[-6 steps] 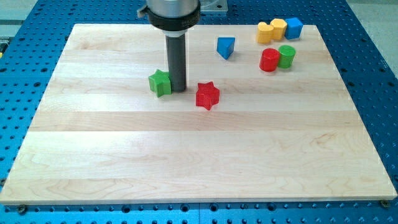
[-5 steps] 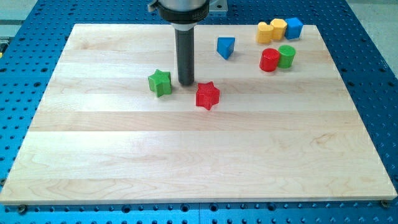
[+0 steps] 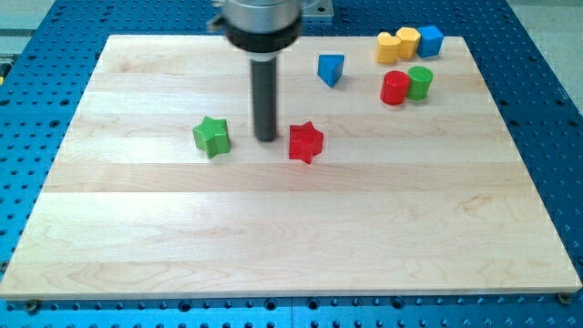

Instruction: Put the green star at the center left corner

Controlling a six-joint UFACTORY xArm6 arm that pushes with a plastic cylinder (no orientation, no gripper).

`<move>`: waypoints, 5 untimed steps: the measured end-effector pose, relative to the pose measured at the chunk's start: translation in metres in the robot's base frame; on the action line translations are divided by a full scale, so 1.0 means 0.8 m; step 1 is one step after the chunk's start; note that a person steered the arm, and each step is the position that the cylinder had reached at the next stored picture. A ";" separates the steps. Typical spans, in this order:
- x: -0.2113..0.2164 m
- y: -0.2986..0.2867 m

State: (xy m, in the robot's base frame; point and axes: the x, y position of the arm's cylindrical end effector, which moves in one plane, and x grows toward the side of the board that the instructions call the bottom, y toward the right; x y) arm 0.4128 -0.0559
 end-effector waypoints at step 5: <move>0.048 -0.120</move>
State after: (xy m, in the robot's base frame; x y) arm 0.4509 -0.1518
